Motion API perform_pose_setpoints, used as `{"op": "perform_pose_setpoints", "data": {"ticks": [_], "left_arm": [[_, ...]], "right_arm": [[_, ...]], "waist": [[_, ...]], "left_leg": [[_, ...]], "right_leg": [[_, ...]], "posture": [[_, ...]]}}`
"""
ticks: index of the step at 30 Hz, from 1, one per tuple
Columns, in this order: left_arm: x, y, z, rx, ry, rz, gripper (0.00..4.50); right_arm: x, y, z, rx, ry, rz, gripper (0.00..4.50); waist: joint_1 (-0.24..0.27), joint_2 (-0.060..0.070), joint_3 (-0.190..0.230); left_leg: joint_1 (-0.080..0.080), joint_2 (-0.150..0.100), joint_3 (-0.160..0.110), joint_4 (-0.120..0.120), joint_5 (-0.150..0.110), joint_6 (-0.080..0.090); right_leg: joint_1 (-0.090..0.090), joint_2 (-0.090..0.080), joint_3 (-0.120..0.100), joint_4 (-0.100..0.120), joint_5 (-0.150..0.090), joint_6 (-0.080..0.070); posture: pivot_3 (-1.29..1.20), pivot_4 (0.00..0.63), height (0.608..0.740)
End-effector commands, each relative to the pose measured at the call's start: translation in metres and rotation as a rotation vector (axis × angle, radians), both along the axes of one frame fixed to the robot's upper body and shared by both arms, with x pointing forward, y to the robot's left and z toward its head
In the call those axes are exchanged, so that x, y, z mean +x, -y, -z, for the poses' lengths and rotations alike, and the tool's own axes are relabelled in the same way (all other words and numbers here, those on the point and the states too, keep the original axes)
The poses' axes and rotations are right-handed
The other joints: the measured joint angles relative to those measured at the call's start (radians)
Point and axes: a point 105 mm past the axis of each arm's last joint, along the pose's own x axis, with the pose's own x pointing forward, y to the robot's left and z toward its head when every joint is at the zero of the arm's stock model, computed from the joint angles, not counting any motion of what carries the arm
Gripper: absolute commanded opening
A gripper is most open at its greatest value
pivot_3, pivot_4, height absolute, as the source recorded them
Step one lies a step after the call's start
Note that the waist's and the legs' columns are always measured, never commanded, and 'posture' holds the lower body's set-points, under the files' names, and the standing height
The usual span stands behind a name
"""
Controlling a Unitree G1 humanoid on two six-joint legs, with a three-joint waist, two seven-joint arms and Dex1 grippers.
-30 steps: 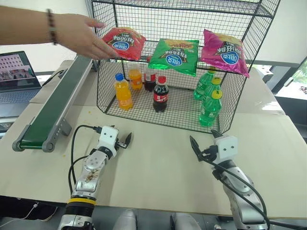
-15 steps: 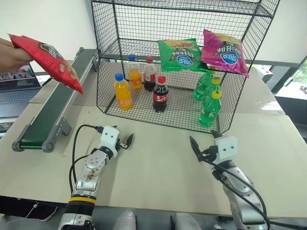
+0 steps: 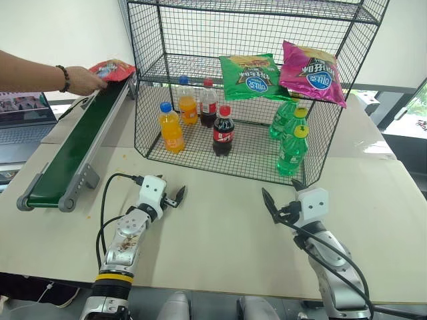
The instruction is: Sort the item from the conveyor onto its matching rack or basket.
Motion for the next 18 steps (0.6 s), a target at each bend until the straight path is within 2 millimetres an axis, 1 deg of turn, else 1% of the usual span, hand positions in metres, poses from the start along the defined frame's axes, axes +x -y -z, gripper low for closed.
{"op": "perform_pose_setpoints", "data": {"ticks": [1, 3, 7, 10, 13, 14, 15, 17, 18], "left_arm": [[-0.002, -0.004, -0.01, -0.016, 0.045, -0.012, 4.45], [-0.004, -0.006, -0.01, -0.038, 0.041, -0.008, 4.45], [-0.015, -0.006, -0.024, -0.106, 0.067, 0.068, 4.45], [-0.025, -0.005, -0.034, -0.158, 0.064, 0.125, 4.45], [-0.04, -0.011, -0.045, -0.209, 0.047, 0.156, 4.45], [-0.045, -0.014, -0.048, -0.229, 0.04, 0.161, 4.45], [-0.054, -0.02, -0.056, -0.287, 0.026, 0.157, 4.45], [-0.072, -0.04, -0.073, -0.397, 0.011, 0.127, 4.45], [-0.078, -0.048, -0.079, -0.425, 0.007, 0.116, 4.45]], "right_arm": [[-0.002, -0.001, -0.016, 0.001, 0.066, -0.006, 4.5], [-0.001, 0.0, -0.018, 0.004, 0.068, -0.006, 4.5], [0.001, -0.001, -0.021, 0.036, 0.066, -0.013, 4.5], [0.005, -0.005, -0.027, 0.031, 0.074, -0.05, 4.5], [0.008, -0.008, -0.036, 0.036, 0.085, -0.1, 4.5], [0.008, -0.01, -0.039, 0.025, 0.088, -0.125, 4.5], [0.006, -0.013, -0.043, 0.014, 0.091, -0.171, 4.5], [0.0, -0.021, -0.053, -0.002, 0.097, -0.288, 4.5], [-0.003, -0.025, -0.057, -0.003, 0.099, -0.331, 4.5]], "waist": [[0.0, 0.0, 0.0], [0.0, 0.0, 0.0], [-0.003, 0.0, 0.0], [-0.005, 0.0, 0.0], [-0.006, 0.001, -0.001], [-0.007, 0.001, -0.001], [-0.008, 0.001, -0.001], [-0.007, 0.0, 0.0], [-0.019, 0.0, 0.0]], "left_leg": [[0.0, 0.0, 0.0, 0.0, 0.0, 0.0], [0.0, 0.0, 0.0, 0.0, 0.0, 0.0], [0.0, 0.0, 0.0, -0.001, 0.0, 0.0], [0.0, 0.0, 0.0, 0.0, 0.0, 0.0], [0.0, 0.0, 0.0, 0.0, 0.0, 0.0], [0.0, 0.0, 0.0, 0.0, 0.0, 0.0], [0.0, 0.0, 0.0, 0.0, 0.0, 0.0], [0.0, 0.0, -0.001, 0.0, 0.0, 0.0], [-0.001, 0.001, 0.0, 0.0, 0.0, 0.001]], "right_leg": [[0.0, 0.0, 0.0, 0.0, 0.0, 0.0], [0.0, 0.0, 0.0, 0.0, 0.0, 0.0], [0.0, 0.0, 0.0, 0.0, 0.0, 0.0], [0.0, 0.0, 0.0, 0.001, 0.0, 0.0], [0.0, 0.0, 0.0, 0.001, 0.0, 0.0], [0.0, 0.0, 0.0, 0.001, 0.0, 0.0], [0.0, 0.0, 0.0, 0.0, 0.0, 0.0], [0.001, 0.0, 0.0, 0.0, 0.0, 0.0], [0.0, 0.0, 0.0, 0.0, 0.0, 0.0]], "posture": [[0.0, 0.15, 0.74], [0.0, 0.15, 0.74], [0.0, 0.15, 0.74], [0.0, 0.15, 0.74], [0.0, 0.15, 0.74], [0.0, 0.15, 0.74], [0.0, 0.15, 0.74], [0.0, 0.15, 0.74], [0.0, 0.15, 0.74]]}}
